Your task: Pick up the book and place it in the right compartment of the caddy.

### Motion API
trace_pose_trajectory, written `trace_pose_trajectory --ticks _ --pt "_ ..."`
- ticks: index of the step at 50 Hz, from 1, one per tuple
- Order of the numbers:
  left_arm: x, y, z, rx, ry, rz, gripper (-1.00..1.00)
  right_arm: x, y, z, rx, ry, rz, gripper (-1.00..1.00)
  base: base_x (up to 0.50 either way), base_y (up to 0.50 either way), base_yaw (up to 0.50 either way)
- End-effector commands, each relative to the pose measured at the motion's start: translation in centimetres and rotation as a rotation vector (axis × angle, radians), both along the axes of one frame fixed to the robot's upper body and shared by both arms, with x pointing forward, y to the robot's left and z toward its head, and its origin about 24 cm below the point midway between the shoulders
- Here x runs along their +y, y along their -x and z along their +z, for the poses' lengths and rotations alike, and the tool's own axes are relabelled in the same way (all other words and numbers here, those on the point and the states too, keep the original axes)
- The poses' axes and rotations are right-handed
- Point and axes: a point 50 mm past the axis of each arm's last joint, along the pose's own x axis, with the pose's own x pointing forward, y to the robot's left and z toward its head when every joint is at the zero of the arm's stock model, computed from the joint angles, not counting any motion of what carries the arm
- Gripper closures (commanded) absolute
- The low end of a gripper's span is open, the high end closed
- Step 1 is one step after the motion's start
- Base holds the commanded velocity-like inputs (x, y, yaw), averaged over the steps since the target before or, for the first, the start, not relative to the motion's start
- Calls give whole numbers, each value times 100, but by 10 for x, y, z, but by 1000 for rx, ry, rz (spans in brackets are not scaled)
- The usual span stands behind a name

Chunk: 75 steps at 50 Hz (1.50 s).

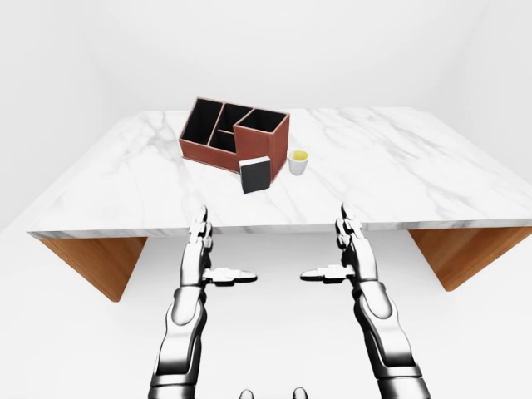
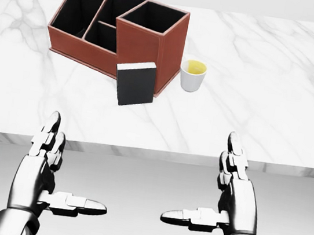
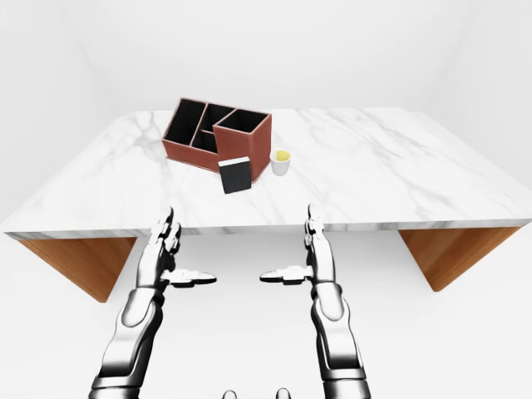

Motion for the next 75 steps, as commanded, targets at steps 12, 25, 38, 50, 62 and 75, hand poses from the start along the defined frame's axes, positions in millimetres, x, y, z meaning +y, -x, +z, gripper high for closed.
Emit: trace_pose_trajectory --ticks 12,25,38,50,62,75 --pt "14 -11 12 -20 -16 -19 -100 -2 -5 15 -19 54 38 -100 0 0 0" --pt "19 -16 33 -78 -5 -62 -100 -1 -12 41 -119 99 61 -100 0 0 0" --pt "24 -20 62 -192 -41 -80 -100 -5 -23 78 -254 165 92 -100 0 0 0" --pt "33 -28 89 -289 -25 -81 -100 -5 -25 103 -348 224 124 -100 0 0 0" --pt "38 -29 102 -339 -26 -76 -100 -8 -26 117 -402 246 122 -100 0 0 0" --pt "38 -27 107 -362 -34 -74 -100 -9 -23 121 -416 279 131 -100 0 0 0"
